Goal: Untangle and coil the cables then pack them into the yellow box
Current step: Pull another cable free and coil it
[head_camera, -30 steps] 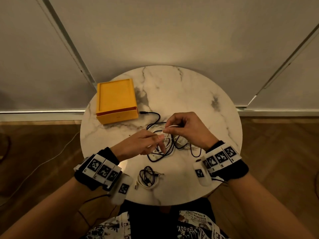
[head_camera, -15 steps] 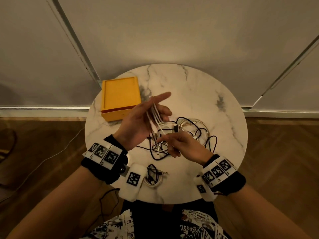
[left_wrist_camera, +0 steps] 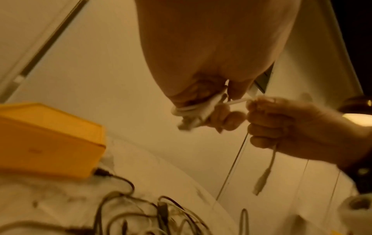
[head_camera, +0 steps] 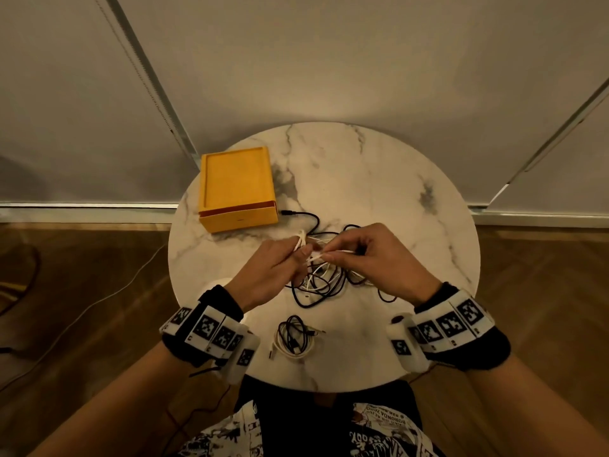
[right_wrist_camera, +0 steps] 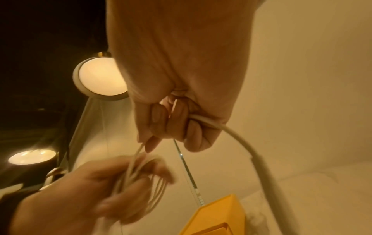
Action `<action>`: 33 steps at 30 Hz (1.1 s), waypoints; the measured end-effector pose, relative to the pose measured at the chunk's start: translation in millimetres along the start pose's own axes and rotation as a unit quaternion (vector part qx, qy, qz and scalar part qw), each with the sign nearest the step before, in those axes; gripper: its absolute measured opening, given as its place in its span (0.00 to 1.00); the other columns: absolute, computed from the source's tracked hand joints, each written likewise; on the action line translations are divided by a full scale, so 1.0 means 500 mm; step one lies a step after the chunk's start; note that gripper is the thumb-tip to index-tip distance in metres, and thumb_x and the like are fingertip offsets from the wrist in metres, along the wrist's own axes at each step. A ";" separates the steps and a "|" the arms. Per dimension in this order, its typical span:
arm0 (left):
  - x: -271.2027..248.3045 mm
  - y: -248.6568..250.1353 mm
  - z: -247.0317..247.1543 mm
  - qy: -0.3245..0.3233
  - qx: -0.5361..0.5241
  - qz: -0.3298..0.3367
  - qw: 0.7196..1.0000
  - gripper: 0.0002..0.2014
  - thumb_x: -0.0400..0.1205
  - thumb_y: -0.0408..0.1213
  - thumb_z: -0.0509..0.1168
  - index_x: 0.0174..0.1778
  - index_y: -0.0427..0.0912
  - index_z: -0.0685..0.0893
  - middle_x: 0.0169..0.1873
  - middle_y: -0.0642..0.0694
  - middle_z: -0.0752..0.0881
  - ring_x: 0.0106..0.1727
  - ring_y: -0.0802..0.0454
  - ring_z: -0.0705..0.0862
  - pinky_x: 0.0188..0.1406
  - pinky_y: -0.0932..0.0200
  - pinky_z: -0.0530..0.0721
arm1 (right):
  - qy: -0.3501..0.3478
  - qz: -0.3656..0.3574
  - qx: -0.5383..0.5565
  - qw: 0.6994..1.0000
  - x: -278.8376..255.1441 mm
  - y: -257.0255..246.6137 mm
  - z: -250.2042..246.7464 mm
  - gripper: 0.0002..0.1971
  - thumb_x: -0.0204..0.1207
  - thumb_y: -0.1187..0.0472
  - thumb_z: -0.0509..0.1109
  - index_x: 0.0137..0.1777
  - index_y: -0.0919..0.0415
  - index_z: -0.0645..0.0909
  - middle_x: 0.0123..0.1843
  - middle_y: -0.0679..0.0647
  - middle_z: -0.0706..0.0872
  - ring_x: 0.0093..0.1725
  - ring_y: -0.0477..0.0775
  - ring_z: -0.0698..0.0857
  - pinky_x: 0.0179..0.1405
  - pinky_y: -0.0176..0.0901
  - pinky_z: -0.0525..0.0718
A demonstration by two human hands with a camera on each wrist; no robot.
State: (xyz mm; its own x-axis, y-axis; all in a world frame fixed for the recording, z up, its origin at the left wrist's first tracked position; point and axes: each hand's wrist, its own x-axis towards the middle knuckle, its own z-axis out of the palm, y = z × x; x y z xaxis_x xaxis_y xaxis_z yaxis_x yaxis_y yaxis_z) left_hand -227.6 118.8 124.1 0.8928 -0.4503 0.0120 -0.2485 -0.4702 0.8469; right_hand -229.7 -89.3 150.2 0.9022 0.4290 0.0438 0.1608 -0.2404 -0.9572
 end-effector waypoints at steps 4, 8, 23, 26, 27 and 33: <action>-0.023 0.025 0.010 -0.083 -0.206 -0.070 0.973 0.23 0.89 0.45 0.54 0.40 0.32 0.84 0.20 0.47 0.66 0.22 0.54 0.63 0.26 0.63 0.64 | 0.006 0.006 0.057 0.998 0.001 0.024 -0.006 0.08 0.72 0.69 0.76 0.50 0.66 0.89 0.41 0.48 0.92 0.43 0.46 0.90 0.45 0.33 0.84; -0.027 0.023 0.007 -0.175 -0.375 -0.055 0.909 0.15 0.79 0.44 0.65 0.35 0.35 0.81 0.18 0.49 0.64 0.18 0.57 0.57 0.23 0.64 0.58 | -0.017 0.018 0.089 0.996 0.002 0.027 0.013 0.14 0.75 0.67 0.73 0.61 0.68 0.84 0.46 0.55 0.91 0.38 0.39 0.87 0.39 0.29 0.81; -0.016 0.010 0.033 0.120 -0.382 -0.115 0.909 0.14 0.82 0.41 0.63 0.43 0.31 0.85 0.30 0.33 0.81 0.32 0.41 0.81 0.35 0.53 0.82 | 0.074 0.015 -0.032 0.997 0.021 0.047 0.080 0.22 0.86 0.50 0.59 0.36 0.62 0.83 0.24 0.44 0.83 0.21 0.41 0.77 0.28 0.36 0.71; -0.014 0.018 0.036 0.156 -0.341 -0.101 0.922 0.11 0.84 0.38 0.61 0.43 0.35 0.85 0.23 0.46 0.74 0.26 0.52 0.75 0.29 0.58 0.80 | 0.072 0.027 -0.007 0.997 0.022 0.047 0.080 0.24 0.86 0.49 0.58 0.34 0.65 0.80 0.24 0.53 0.83 0.19 0.43 0.76 0.26 0.39 0.71; -0.014 0.023 0.037 0.163 -0.340 -0.097 0.921 0.12 0.86 0.36 0.59 0.40 0.39 0.85 0.22 0.50 0.72 0.24 0.56 0.72 0.28 0.62 0.78 | 0.062 0.032 0.021 0.997 0.021 0.050 0.081 0.25 0.86 0.49 0.57 0.34 0.67 0.80 0.25 0.62 0.83 0.19 0.47 0.76 0.25 0.41 0.72; -0.009 0.040 0.033 0.204 -0.365 -0.108 0.902 0.11 0.88 0.32 0.54 0.41 0.36 0.75 0.18 0.58 0.75 0.20 0.64 0.71 0.22 0.67 0.69 | 0.058 0.059 0.183 0.980 0.013 0.062 0.086 0.15 0.85 0.62 0.60 0.55 0.74 0.82 0.40 0.71 0.88 0.34 0.62 0.89 0.37 0.53 0.87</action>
State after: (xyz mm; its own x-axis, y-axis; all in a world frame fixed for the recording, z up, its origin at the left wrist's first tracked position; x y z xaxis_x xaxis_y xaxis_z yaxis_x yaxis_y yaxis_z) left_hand -242.7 98.7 132.1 0.9916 -0.0210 -0.1276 0.1293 0.1787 0.9754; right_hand -236.0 -56.5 108.5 0.9486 0.3105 -0.0620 -0.0829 0.0545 -0.9951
